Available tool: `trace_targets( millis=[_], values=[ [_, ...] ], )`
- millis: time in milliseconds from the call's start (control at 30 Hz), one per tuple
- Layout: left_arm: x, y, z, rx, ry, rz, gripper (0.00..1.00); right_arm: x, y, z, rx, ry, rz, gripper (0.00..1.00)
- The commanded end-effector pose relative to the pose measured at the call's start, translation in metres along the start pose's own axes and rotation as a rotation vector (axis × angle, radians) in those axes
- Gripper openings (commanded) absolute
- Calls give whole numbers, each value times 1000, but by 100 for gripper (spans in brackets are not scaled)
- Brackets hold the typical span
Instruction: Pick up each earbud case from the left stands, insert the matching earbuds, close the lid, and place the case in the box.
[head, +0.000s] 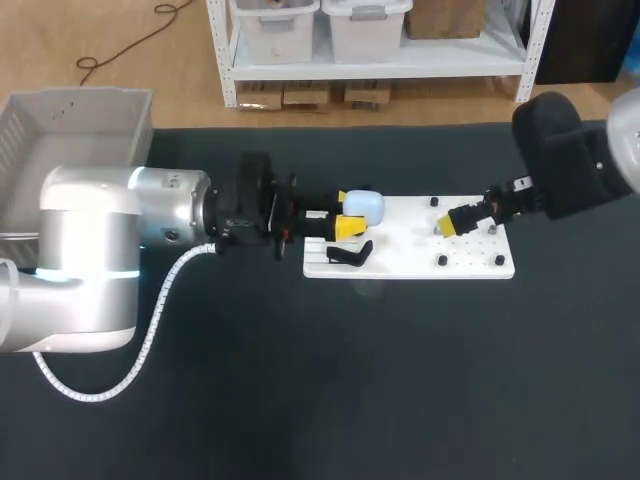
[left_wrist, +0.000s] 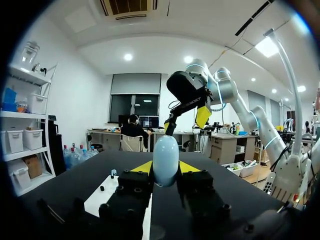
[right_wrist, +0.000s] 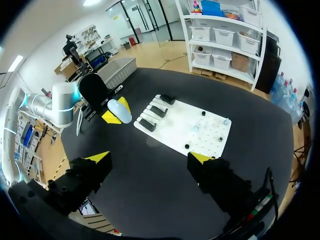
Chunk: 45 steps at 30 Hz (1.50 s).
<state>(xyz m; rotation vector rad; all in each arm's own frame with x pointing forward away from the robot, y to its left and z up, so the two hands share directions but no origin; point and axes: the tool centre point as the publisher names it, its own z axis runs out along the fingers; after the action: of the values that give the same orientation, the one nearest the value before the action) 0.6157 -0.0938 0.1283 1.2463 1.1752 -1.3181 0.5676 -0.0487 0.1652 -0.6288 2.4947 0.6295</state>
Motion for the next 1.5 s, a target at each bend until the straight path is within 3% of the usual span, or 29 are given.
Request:
trace_targets(
  millis=[33, 133, 400, 567, 833, 1500],
  values=[
    [1, -1, 0, -3, -2, 2, 0, 2, 2, -1, 13, -7, 1, 100],
    [1, -1, 0, -3, -2, 2, 0, 2, 2, -1, 13, -7, 1, 100],
    [1, -1, 0, -3, -2, 2, 0, 1, 32, 18, -12, 28, -18, 100],
    [1, -1, 0, -3, -2, 2, 0, -2, 45, 27, 58, 59, 35, 100],
    [1, -1, 0, -3, -2, 2, 0, -9, 61, 36, 94, 67, 80, 100],
    [1, -1, 0, -3, -2, 2, 0, -29, 49, 60, 152, 99, 118, 100]
  ],
)
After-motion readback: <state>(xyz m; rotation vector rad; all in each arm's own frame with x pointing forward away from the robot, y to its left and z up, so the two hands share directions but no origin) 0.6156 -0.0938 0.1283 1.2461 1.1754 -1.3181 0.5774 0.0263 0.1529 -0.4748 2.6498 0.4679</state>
